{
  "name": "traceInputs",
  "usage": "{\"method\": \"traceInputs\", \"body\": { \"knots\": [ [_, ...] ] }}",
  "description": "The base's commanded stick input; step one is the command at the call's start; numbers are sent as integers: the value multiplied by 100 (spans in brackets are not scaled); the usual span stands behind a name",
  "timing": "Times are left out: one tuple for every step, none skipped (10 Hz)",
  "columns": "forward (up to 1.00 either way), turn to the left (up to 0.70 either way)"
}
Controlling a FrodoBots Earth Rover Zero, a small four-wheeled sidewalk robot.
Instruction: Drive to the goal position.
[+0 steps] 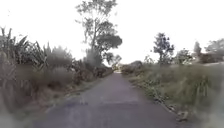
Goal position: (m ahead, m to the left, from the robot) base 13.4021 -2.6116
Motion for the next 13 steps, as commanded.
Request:
{"method": "traceInputs", "body": {
  "knots": [
    [50, 1],
    [50, 1],
    [50, 1],
    [50, 1],
    [50, 1],
    [50, 1],
    [50, 1],
    [50, 1],
    [50, 1],
    [50, 1],
    [50, 1],
    [50, 1],
    [50, 1]
  ]
}}
